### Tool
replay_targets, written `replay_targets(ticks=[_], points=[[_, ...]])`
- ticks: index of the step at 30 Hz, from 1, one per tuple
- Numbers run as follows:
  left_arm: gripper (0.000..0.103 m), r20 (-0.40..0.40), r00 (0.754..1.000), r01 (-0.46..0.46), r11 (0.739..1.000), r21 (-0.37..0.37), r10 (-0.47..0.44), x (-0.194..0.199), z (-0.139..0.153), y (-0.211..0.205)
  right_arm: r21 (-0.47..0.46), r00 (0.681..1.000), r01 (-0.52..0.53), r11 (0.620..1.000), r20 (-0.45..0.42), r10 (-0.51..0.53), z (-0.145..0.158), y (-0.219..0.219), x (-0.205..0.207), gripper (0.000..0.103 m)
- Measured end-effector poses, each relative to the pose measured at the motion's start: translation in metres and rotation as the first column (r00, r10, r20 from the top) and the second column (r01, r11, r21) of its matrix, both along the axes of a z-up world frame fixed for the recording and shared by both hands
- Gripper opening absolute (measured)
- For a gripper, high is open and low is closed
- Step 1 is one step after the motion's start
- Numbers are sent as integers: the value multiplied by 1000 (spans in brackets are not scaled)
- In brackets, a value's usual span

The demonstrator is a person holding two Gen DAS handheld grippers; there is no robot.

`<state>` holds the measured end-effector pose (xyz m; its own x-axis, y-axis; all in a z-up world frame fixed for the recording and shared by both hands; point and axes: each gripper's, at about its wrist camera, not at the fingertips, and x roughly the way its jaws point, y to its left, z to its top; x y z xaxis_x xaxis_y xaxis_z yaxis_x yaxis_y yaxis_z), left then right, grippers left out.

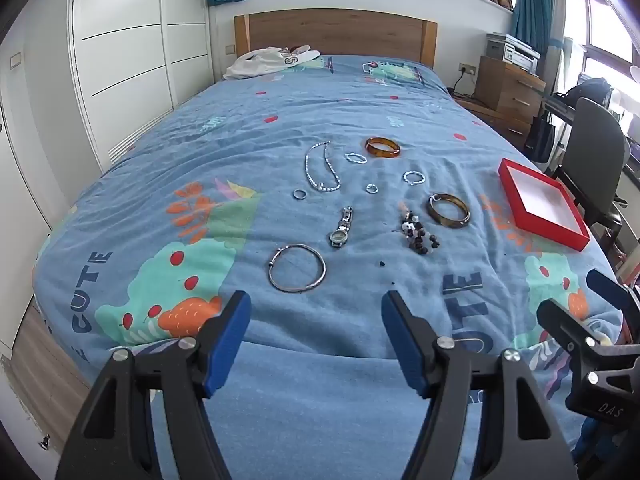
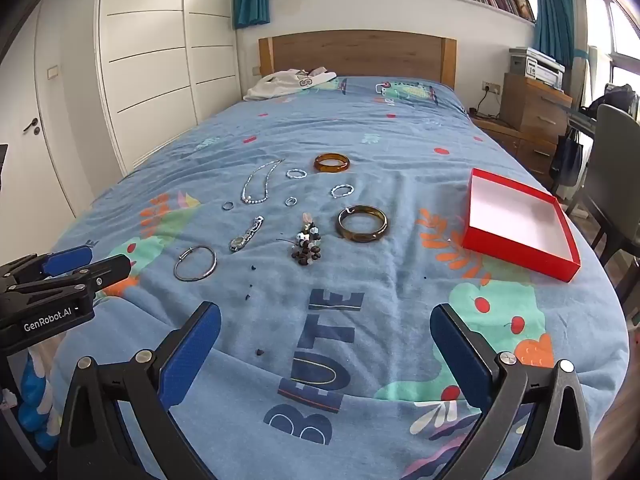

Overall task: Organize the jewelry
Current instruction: 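Move the left tool toward the silver bangle while the right tool approaches the beaded bracelet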

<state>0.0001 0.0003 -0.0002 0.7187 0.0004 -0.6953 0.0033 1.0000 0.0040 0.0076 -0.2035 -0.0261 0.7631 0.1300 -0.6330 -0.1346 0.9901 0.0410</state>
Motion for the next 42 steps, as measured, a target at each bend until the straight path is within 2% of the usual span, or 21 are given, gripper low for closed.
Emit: replay_targets(ticks=[6, 14, 23, 42], points=[[66, -15, 1000, 9, 999, -33, -9, 1, 0, 5, 10, 1000, 4, 1000, -5, -3, 2, -2, 0, 102], [66, 6, 1000, -7, 1000, 0, 7, 5, 3, -2, -13, 1000, 26, 1000, -10, -26, -3, -3, 3, 102], [66, 2, 1000, 18, 1000, 24, -18, 15, -1, -7, -19, 999, 48, 999, -22, -49, -10, -6, 11, 102], [66, -17, 996, 86, 996, 28, -86, 43, -2, -17, -57, 997, 78, 995, -18, -79, -11, -11, 34, 102]])
